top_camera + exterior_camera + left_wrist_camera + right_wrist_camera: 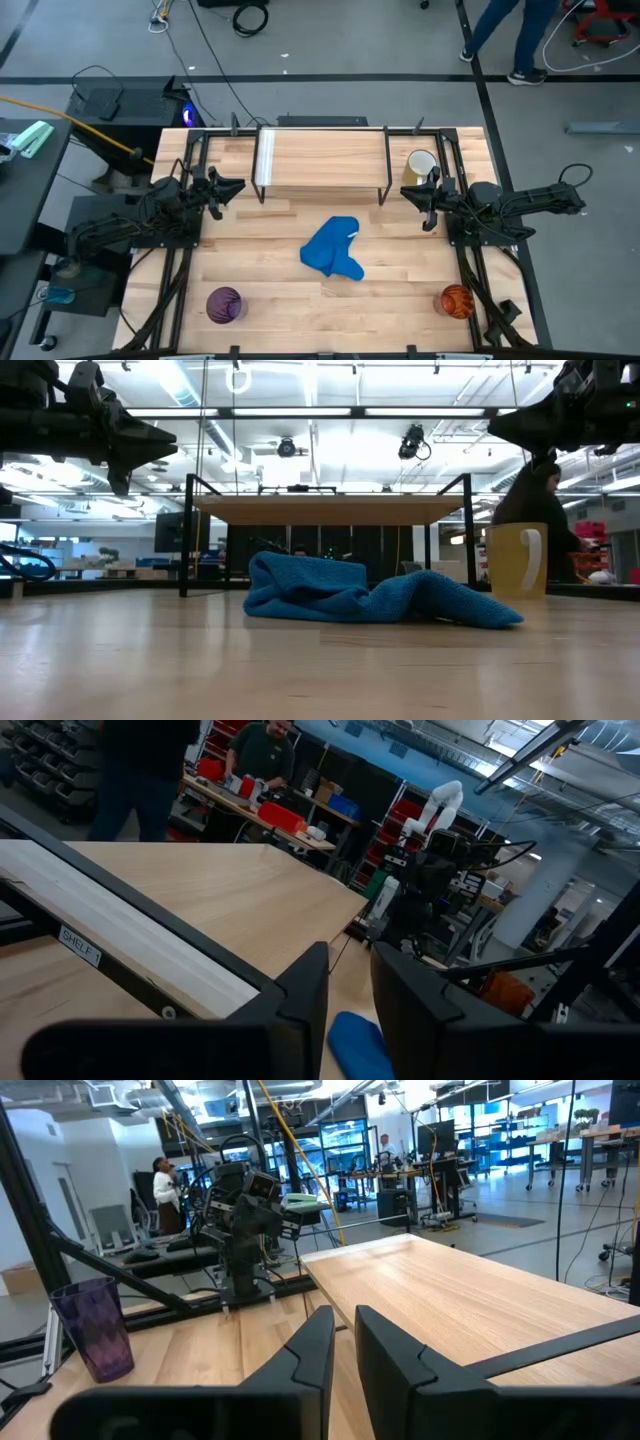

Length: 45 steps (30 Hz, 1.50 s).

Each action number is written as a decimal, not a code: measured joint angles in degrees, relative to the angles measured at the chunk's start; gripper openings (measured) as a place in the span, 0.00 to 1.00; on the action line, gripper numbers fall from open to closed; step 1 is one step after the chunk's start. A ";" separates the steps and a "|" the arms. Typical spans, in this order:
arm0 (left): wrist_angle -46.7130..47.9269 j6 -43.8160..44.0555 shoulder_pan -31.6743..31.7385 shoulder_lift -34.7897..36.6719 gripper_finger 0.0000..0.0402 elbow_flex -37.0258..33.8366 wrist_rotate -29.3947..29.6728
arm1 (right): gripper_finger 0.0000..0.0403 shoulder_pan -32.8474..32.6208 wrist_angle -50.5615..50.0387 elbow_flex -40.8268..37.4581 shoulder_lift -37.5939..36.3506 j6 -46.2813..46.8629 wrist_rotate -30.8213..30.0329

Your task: Stack small to large cups/mugs on shelf

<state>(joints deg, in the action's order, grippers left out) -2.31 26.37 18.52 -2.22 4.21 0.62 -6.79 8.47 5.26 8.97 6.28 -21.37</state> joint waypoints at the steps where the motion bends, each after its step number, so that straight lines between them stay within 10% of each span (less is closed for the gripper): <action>1: 0.00 0.00 0.00 -0.02 0.21 0.00 0.02 | 0.13 0.02 0.00 0.00 0.00 0.00 -0.02; 33: -3.51 1.63 -0.01 -0.02 0.21 -0.02 0.02 | 0.13 0.02 2.13 0.00 0.00 -1.32 0.00; 45: -25.64 10.74 0.00 -0.02 0.22 -0.02 0.95 | 0.13 0.00 28.08 0.05 -0.01 6.01 0.00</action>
<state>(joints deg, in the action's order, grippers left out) -27.95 37.11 18.52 -2.24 4.19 1.58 -6.79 36.56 5.31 8.96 12.29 -21.37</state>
